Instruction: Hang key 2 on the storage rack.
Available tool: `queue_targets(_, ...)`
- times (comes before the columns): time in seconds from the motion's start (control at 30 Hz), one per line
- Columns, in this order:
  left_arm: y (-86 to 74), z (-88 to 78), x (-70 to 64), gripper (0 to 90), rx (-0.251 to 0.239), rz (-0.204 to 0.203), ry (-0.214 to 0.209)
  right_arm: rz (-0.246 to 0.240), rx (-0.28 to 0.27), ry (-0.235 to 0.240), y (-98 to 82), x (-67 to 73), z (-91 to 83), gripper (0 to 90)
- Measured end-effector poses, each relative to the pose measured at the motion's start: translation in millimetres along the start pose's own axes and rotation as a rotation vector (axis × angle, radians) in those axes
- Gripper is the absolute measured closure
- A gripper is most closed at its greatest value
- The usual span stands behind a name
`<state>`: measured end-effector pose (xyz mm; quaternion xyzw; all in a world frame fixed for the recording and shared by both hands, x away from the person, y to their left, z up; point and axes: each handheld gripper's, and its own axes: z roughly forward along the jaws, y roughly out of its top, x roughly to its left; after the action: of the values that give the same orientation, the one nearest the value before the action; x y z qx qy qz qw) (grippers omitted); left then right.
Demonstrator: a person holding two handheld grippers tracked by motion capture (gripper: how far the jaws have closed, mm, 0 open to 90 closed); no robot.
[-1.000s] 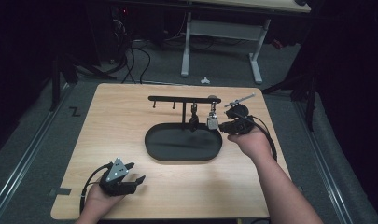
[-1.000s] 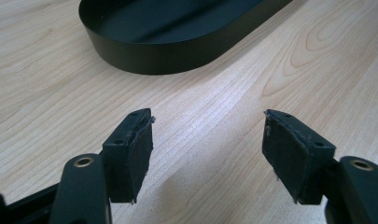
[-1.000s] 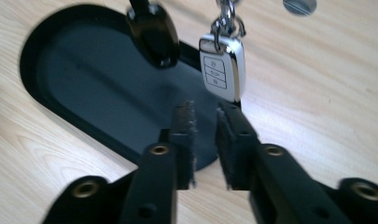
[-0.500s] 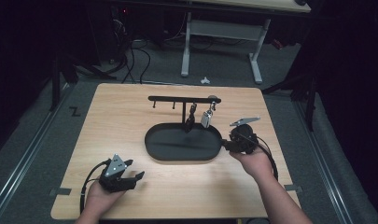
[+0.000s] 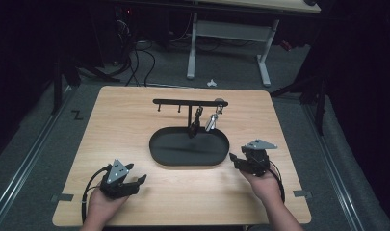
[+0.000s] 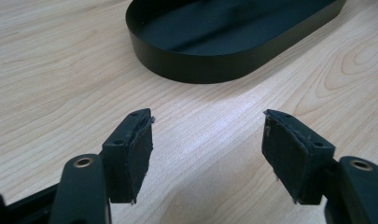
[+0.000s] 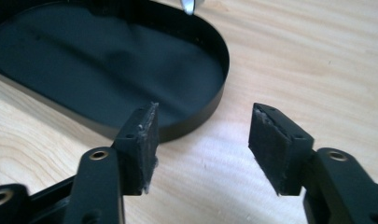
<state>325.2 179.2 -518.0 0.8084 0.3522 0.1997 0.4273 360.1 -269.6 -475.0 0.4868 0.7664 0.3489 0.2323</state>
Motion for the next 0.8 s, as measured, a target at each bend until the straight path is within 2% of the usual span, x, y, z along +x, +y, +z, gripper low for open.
queue_targets(0.13, -3.3, -4.5, -1.1, 34.1, -0.002, -0.008, 0.009, 0.006, -0.031, -0.007, -22.6, 1.5, 3.1, 36.5)
queue_targets(0.23, -3.6, -5.3, -1.0, 33.7, 0.000, -0.005, 0.023, -0.015, -0.050, -0.008, -36.9, 2.1, 4.8, 29.0)
queue_targets(0.33, -2.4, -3.9, -0.1, 32.3, -0.011, 0.001, 0.043, -0.030, -0.066, -0.024, -39.5, -0.3, 3.6, 23.3)
queue_targets(0.53, -3.8, -2.2, 0.1, 28.4, -0.016, -0.018, 0.075, 0.003, -0.113, -0.034, -53.3, -10.1, 0.9, 19.5)
queue_targets(0.57, -3.5, -1.9, 0.2, 27.6, -0.017, -0.021, 0.076, 0.020, -0.110, -0.032, -55.4, -11.8, 1.1, 18.8)
queue_targets(0.67, -1.0, 0.2, -0.3, 26.3, -0.021, -0.025, 0.081, 0.026, -0.095, -0.043, -57.9, -15.2, 3.2, 18.8)
queue_targets(0.8, 4.3, -1.1, -4.4, 25.7, -0.031, -0.004, 0.073, 0.025, -0.099, -0.051, -60.2, -15.3, -2.2, 18.5)
